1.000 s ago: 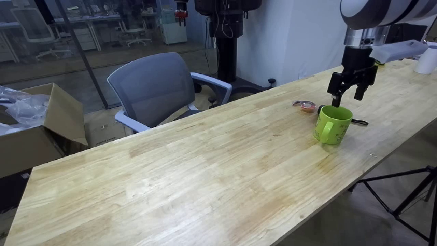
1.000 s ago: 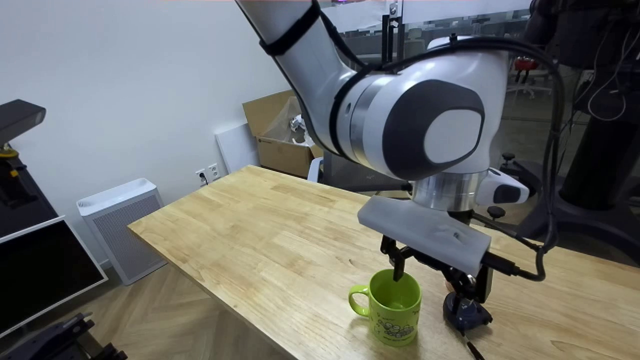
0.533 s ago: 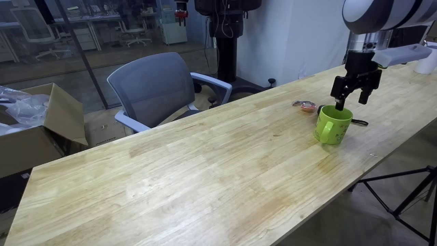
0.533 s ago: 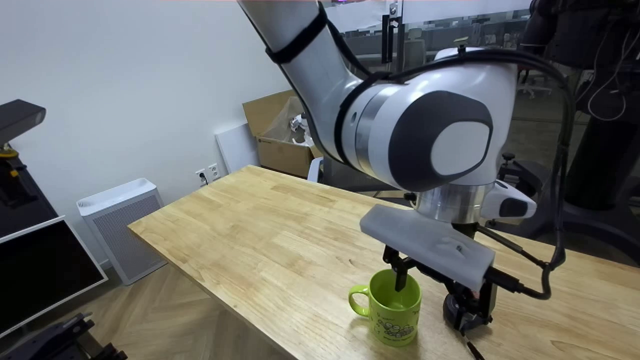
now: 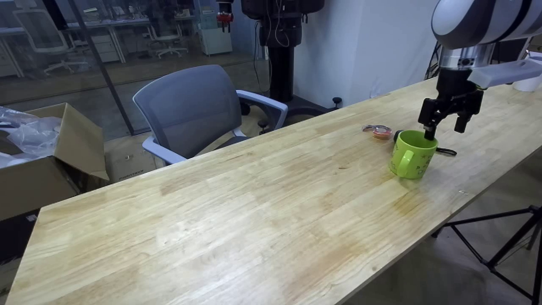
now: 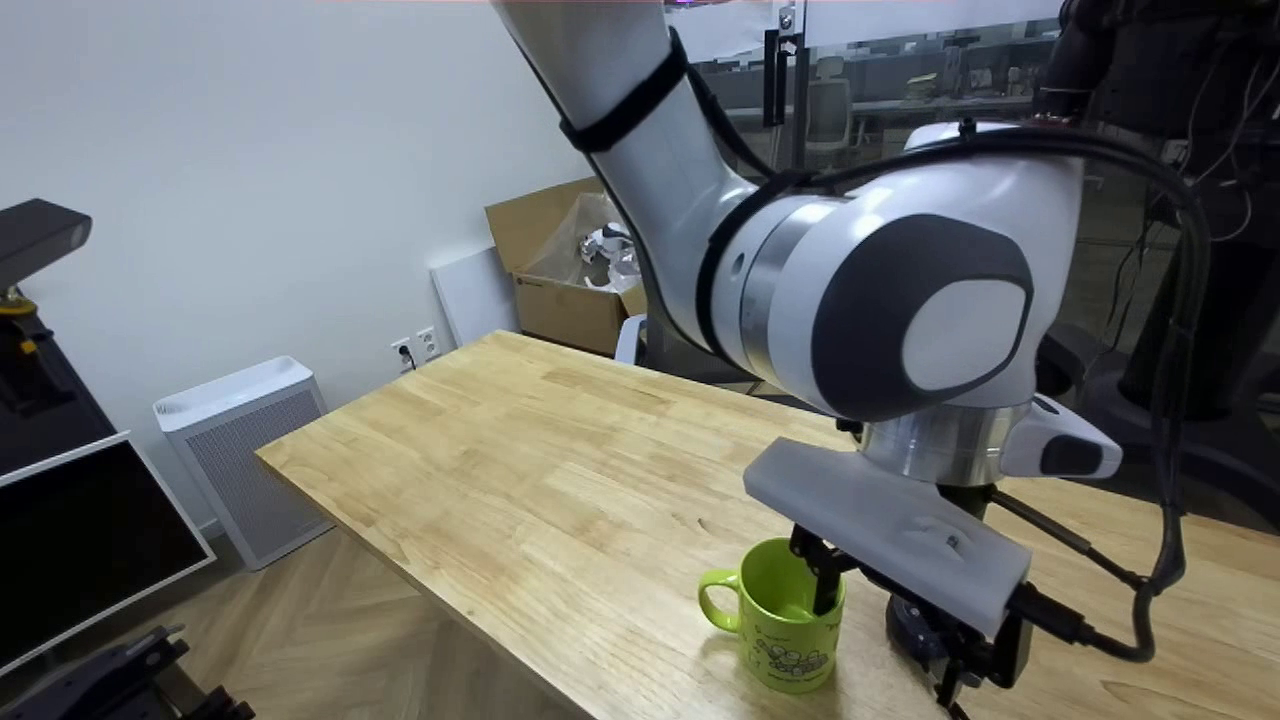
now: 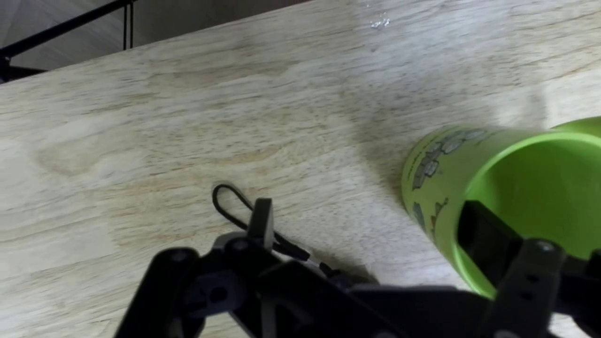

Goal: Move the mug to the left side of the table

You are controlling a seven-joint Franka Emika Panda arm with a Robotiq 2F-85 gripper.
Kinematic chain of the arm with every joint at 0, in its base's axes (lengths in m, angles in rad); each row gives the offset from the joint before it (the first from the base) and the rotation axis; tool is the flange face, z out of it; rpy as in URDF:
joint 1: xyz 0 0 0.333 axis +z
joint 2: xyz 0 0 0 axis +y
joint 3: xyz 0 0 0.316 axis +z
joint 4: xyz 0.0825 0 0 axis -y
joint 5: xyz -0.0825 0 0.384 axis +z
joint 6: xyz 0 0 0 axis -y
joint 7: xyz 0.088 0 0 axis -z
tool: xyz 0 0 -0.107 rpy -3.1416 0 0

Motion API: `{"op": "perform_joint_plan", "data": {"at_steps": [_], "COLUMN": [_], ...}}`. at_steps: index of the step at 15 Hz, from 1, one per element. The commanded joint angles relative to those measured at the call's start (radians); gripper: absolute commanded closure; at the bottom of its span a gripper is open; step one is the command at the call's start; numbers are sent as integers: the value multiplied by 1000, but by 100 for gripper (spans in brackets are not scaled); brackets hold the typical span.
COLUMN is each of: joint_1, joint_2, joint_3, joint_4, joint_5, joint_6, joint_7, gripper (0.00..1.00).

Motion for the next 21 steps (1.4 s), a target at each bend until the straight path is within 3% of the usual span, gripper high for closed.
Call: {"op": "perform_joint_plan", "data": {"at_steps": [1,3,4,6,15,17,21], "joint_1": [2,1,4,6,5,7,14], "joint_2": [24,29,30,30,16,14,-17], "joint_3": [-11,-11,-15,-17,-37,-42,-30], "joint_4": [32,38,40,43,35,36,70], "joint_5": [-36,-44,-51,-63,-105,-113,-105], "joint_6": [-3,-10,-17,-25,-41,-46,-103], "joint_7": [56,62,68,74,91,96,101], "gripper": [0,0,25,33,95,100,98]}}
